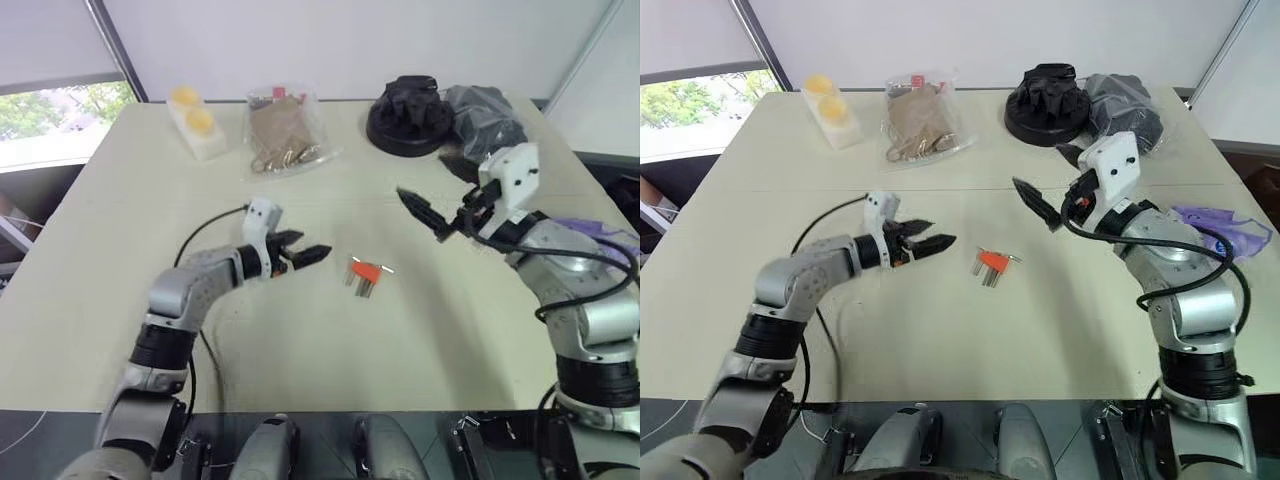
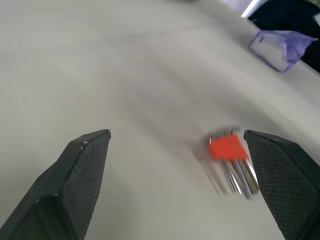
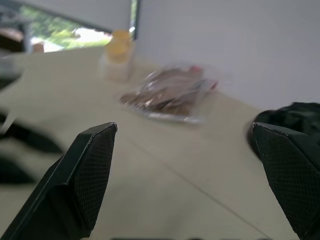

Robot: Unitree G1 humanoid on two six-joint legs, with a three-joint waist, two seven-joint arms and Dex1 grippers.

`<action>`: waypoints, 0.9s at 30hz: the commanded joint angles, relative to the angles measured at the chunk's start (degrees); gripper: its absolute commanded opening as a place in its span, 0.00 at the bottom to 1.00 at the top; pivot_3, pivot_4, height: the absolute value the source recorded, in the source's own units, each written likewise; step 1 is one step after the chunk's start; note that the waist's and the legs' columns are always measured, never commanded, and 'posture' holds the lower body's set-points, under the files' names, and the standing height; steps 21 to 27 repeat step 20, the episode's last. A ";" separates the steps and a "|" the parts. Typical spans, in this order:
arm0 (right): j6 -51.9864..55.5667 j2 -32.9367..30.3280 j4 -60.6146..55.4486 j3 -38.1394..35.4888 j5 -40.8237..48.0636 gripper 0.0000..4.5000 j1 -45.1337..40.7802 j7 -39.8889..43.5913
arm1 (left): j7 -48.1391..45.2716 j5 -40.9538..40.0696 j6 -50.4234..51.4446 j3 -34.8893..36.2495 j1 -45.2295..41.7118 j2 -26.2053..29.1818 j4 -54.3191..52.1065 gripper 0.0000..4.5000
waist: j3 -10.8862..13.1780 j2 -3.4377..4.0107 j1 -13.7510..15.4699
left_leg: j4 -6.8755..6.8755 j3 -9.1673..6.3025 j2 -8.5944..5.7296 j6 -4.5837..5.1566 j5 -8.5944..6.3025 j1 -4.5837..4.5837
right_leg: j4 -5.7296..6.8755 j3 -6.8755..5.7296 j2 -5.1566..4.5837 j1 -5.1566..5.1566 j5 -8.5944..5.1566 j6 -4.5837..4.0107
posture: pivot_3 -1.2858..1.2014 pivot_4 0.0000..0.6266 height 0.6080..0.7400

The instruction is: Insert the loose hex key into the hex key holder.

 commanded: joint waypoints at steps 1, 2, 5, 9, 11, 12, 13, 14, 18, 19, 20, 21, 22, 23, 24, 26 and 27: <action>-1.61 -4.86 0.50 0.38 0.32 1.00 1.01 8.17 | -3.95 1.75 -6.66 1.38 -4.56 0.90 0.72 0.99 | 0.00 -0.01 -0.06 | 0.01 0.00 0.01 0.00 0.00 0.00 | -0.01 -0.01 0.01 0.01 0.00 0.00 | 0.52 0.24 1.00; -1.92 -6.20 0.84 0.60 0.12 1.00 1.34 9.89 | -4.72 1.89 -7.24 1.81 -5.67 1.27 1.48 0.99 | 0.01 -0.01 -0.12 | 0.01 0.01 0.00 0.00 0.00 0.00 | -0.01 -0.03 0.01 0.01 0.00 0.00 | 0.52 0.24 1.00; -2.00 -11.80 1.15 1.56 0.06 1.00 2.97 17.00 | -11.43 1.76 -6.70 1.18 -7.01 5.68 1.26 0.99 | 0.01 0.00 -0.62 | -0.02 0.04 0.04 0.04 -0.02 0.01 | 0.00 -0.03 0.04 -0.01 0.00 0.00 | 0.52 0.24 1.00; -4.93 -18.57 0.94 2.94 -1.74 1.00 6.56 25.16 | -19.45 -0.20 -4.05 0.50 -3.36 11.41 -3.08 0.99 | 0.02 0.03 -0.70 | -0.07 0.02 0.10 0.06 -0.03 0.04 | 0.03 -0.03 0.09 -0.03 0.00 0.00 | 0.52 0.24 1.00; -6.72 -20.43 1.19 2.99 -2.86 1.00 7.76 27.27 | -22.66 -1.11 -2.83 0.36 -0.64 14.18 -5.99 0.99 | 0.04 0.00 -0.50 | -0.04 0.03 0.09 0.06 -0.04 0.04 | 0.03 -0.03 0.07 -0.02 0.00 0.00 | 0.52 0.24 1.00; -7.45 -21.30 1.38 2.84 -3.32 1.00 8.10 28.14 | -24.29 -1.24 -2.89 0.29 0.50 15.55 -7.50 0.99 | 0.04 0.00 -0.42 | -0.02 0.03 0.10 0.07 -0.04 0.02 | 0.02 -0.03 0.07 -0.01 0.00 0.00 | 0.52 0.24 1.00; -7.80 -22.04 1.46 2.52 -3.47 1.00 8.39 28.97 | -25.54 -1.44 -2.76 0.35 1.36 16.70 -8.76 0.99 | 0.05 0.00 -0.35 | 0.00 0.03 0.09 0.07 -0.04 0.02 | 0.01 -0.02 0.05 -0.01 0.00 0.00 | 0.52 0.24 1.00; -8.04 -22.55 1.52 2.22 -3.53 1.00 8.54 29.55 | -26.25 -1.58 -2.56 0.49 1.84 17.44 -9.59 0.99 | 0.05 0.00 -0.24 | 0.01 0.03 0.09 0.07 -0.04 0.01 | 0.01 0.00 0.04 -0.01 0.00 0.00 | 0.52 0.24 1.00; -8.27 -23.86 1.73 1.20 -3.57 1.00 8.52 30.84 | -27.90 -2.65 -1.29 1.17 3.20 19.41 -11.95 0.99 | 0.06 -0.02 0.01 | 0.06 0.00 0.09 0.13 -0.08 0.01 | -0.05 -0.01 0.00 0.09 0.00 0.00 | 0.52 0.24 1.00; -8.29 -23.86 1.77 1.06 -3.59 1.00 8.26 30.73 | -28.20 -3.05 -1.09 1.38 3.59 19.75 -12.56 0.99 | 0.06 -0.02 -0.07 | 0.06 0.00 0.08 0.34 -0.19 0.01 | -0.05 -0.01 0.00 0.09 0.00 0.00 | 0.52 0.24 1.00; -8.23 -23.82 1.85 1.12 -3.62 1.00 7.90 30.64 | -28.36 -3.66 -0.61 1.69 3.77 19.88 -12.83 0.99 | 0.06 -0.02 -0.07 | 0.06 0.00 0.08 0.35 -0.20 0.01 | -0.05 -0.01 0.00 0.09 0.00 0.00 | 0.52 0.24 1.00; -8.23 -23.82 1.85 1.12 -3.62 1.00 7.90 30.64 | -28.36 -3.66 -0.61 1.69 3.77 19.88 -12.83 0.99 | 0.06 -0.02 -0.07 | 0.06 0.00 0.08 0.35 -0.20 0.01 | -0.05 -0.01 0.00 0.09 0.00 0.00 | 0.52 0.24 1.00; -8.23 -23.82 1.85 1.12 -3.62 1.00 7.90 30.64 | -28.36 -3.66 -0.61 1.69 3.77 19.88 -12.83 0.99 | 0.06 -0.02 -0.07 | 0.06 0.00 0.08 0.35 -0.20 0.01 | -0.05 -0.01 0.00 0.09 0.00 0.00 | 0.52 0.24 1.00; -8.23 -23.82 1.85 1.12 -3.62 1.00 7.90 30.64 | -28.36 -3.66 -0.61 1.69 3.77 19.88 -12.83 0.99 | 0.06 -0.02 -0.07 | 0.06 0.00 0.08 0.35 -0.20 0.01 | -0.05 -0.01 0.00 0.09 0.00 0.00 | 0.52 0.24 1.00; -8.23 -23.82 1.85 1.12 -3.62 1.00 7.90 30.64 | -28.36 -3.66 -0.61 1.69 3.77 19.88 -12.83 0.99 | 0.06 -0.02 -0.07 | 0.06 0.00 0.08 0.35 -0.20 0.01 | -0.05 -0.01 0.00 0.09 0.00 0.00 | 0.52 0.24 1.00; -8.23 -23.82 1.85 1.12 -3.62 1.00 7.90 30.64 | -28.36 -3.66 -0.61 1.69 3.77 19.88 -12.83 0.99 | 0.06 -0.02 -0.07 | 0.06 0.00 0.08 0.35 -0.20 0.01 | -0.05 -0.01 0.00 0.09 0.00 0.00 | 0.52 0.24 1.00; -8.23 -23.82 1.85 1.12 -3.62 1.00 7.90 30.64 | -28.36 -3.66 -0.61 1.69 3.77 19.88 -12.83 0.99 | 0.06 -0.02 -0.07 | 0.06 0.00 0.08 0.35 -0.20 0.01 | -0.05 -0.01 0.00 0.09 0.00 0.00 | 0.52 0.24 1.00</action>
